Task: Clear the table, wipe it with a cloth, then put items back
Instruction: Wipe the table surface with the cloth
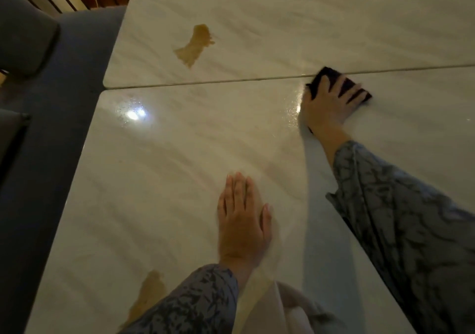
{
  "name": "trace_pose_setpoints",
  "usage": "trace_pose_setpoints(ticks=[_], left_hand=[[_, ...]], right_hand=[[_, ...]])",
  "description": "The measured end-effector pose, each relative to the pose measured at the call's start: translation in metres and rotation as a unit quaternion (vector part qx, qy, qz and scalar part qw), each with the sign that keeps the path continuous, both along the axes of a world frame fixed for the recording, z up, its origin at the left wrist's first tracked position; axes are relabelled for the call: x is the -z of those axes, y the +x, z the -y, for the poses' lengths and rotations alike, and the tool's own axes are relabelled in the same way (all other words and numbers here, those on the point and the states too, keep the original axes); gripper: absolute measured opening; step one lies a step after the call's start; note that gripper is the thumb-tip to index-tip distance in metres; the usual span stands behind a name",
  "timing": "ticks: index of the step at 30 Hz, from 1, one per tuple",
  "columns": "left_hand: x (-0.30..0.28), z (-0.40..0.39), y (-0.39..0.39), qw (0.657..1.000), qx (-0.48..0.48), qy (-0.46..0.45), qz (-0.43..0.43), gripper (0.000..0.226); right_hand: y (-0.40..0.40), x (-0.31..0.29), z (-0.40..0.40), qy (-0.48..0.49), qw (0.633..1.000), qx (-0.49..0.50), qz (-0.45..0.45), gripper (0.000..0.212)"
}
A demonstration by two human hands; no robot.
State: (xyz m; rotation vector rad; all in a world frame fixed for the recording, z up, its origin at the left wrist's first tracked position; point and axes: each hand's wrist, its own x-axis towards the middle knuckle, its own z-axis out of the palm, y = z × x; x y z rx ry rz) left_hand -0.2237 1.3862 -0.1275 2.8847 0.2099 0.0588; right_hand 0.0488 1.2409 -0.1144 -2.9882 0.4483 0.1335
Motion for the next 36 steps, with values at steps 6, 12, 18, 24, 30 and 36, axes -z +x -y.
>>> trace_pose_setpoints(ticks=[6, 12, 18, 24, 30, 36], left_hand=[[-0.001, 0.0, -0.001, 1.0, 0.003, -0.012, -0.001, 0.062], [0.003, 0.0, -0.003, 1.0, -0.006, -0.023, 0.018, 0.056], [0.003, 0.002, -0.002, 0.999, -0.011, -0.041, 0.018, 0.056], [0.003, 0.001, -0.002, 0.999, -0.001, -0.032, 0.011, 0.058], [-0.001, -0.002, -0.002, 0.998, 0.012, -0.056, 0.007, 0.06], [-0.006, -0.011, -0.001, 0.993, 0.038, -0.109, -0.023, 0.06]], right_hand=[[-0.028, 0.001, -0.089, 0.038, 0.966, -0.257, 0.016, 0.057], [-0.115, 0.006, -0.063, 0.077, 0.904, -0.419, 0.026, 0.052], [-0.199, 0.005, 0.051, 0.042, 0.936, -0.346, 0.039, 0.057], [-0.229, 0.004, 0.094, 0.047, 0.997, -0.041, 0.054, 0.059], [-0.257, 0.004, 0.025, 0.043, 0.996, -0.076, 0.036, 0.057], [-0.354, 0.004, 0.019, 0.067, 0.972, -0.221, 0.032, 0.057]])
